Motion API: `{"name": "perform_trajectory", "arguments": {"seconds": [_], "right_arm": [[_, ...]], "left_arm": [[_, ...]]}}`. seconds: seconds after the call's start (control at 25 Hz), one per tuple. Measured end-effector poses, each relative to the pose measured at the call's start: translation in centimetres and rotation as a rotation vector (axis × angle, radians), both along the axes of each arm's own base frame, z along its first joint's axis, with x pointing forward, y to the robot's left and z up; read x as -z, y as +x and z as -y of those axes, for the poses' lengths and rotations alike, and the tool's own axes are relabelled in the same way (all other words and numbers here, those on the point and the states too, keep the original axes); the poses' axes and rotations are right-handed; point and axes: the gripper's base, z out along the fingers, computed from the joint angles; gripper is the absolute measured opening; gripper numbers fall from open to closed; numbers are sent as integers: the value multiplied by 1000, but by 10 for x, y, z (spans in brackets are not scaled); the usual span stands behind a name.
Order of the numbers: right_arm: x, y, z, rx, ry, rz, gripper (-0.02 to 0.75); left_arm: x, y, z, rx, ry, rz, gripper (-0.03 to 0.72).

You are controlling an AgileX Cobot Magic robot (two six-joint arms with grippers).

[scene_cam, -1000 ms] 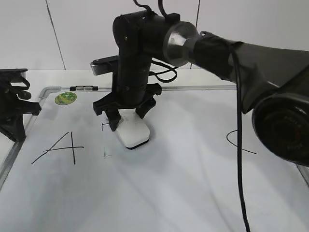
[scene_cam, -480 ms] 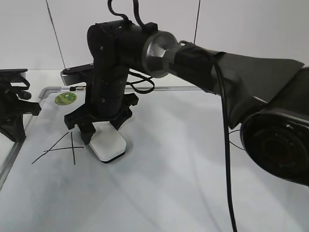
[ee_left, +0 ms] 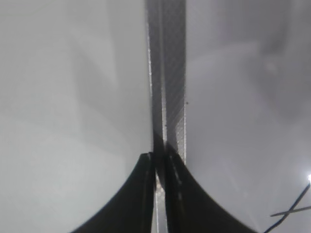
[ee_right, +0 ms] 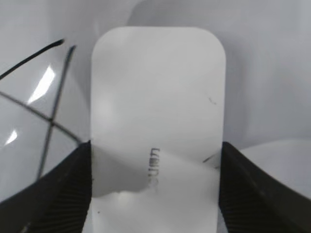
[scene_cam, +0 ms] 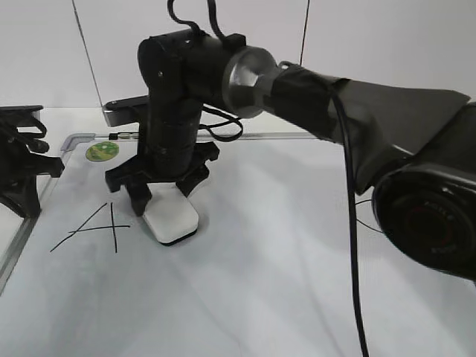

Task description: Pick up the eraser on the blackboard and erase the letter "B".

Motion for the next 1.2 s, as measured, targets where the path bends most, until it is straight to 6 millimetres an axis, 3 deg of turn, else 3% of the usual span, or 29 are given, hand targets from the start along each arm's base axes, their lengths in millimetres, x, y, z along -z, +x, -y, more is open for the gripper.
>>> {"name": "perform_trajectory", "arguments": {"seconds": [0.36,0.88,1.0,1.2], "right_arm": [[0,45,55,145,-1,8,568],[-11,42,59,126,-15,21,568],[-25,38,62,118,-18,25,568],[-74,25,66,99,37,90,568]], "left_arm": [[0,0,0,-1,-2,0,23],[0,0,0,4,-1,-3,24],[0,0,0,5,-1,-2,24],[0,0,0,6,-1,-2,24]]}}
